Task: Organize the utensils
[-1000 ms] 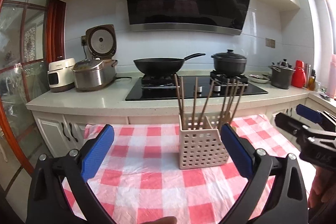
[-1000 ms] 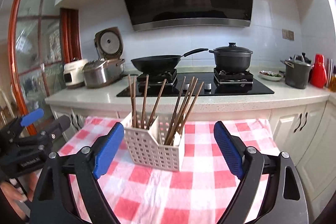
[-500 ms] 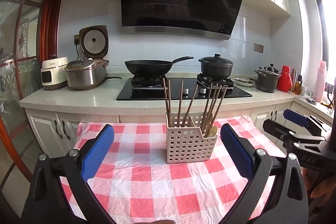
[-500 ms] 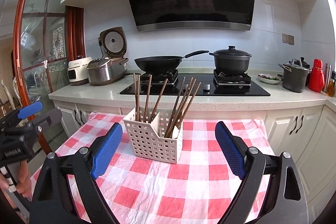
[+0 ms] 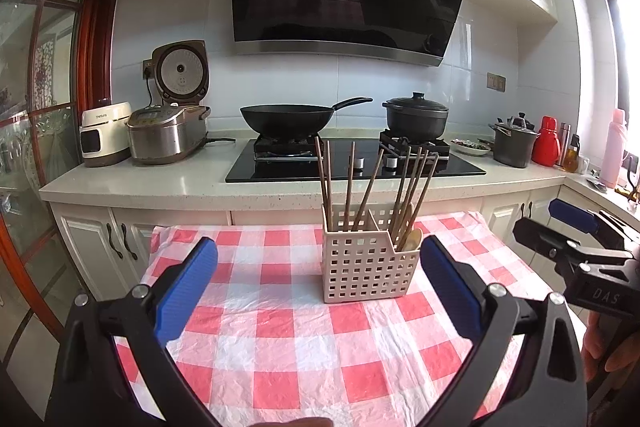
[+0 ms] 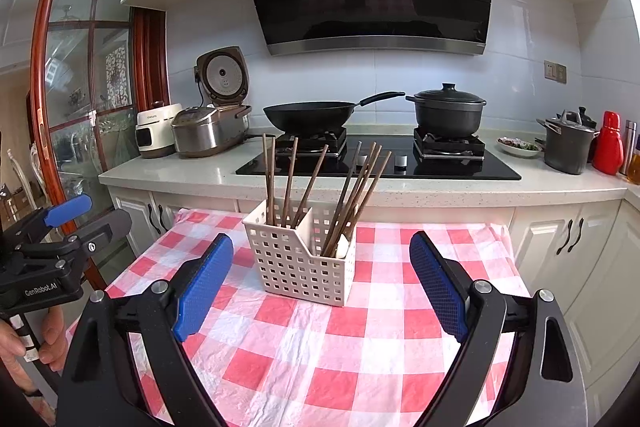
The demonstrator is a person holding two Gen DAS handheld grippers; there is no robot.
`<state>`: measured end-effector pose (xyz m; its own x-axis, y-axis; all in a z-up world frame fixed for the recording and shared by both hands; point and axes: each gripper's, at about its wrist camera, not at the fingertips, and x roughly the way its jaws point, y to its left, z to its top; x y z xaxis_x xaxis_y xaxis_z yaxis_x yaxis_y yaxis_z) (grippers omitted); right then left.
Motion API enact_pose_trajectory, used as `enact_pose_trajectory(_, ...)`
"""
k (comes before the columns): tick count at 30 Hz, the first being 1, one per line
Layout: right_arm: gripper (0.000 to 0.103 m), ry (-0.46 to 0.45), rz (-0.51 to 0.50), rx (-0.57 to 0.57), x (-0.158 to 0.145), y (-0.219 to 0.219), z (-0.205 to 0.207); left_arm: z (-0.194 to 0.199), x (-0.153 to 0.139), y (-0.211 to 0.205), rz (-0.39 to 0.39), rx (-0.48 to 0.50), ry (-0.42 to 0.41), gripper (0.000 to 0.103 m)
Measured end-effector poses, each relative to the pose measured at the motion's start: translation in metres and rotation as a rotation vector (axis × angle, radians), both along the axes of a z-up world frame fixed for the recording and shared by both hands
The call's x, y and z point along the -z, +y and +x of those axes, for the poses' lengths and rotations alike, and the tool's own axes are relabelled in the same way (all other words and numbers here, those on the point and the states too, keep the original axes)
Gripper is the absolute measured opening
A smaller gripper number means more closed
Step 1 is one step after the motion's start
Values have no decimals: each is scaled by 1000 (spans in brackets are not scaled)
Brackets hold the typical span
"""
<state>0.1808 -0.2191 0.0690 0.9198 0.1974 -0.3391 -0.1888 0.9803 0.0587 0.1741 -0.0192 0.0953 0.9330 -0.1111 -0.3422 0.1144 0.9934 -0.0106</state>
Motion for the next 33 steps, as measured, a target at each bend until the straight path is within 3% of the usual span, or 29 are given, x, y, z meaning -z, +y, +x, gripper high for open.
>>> enact_pose_trajectory(33, 85, -2, -1, 2, 0, -2, -1, 1, 1, -3, -4, 14, 0, 98)
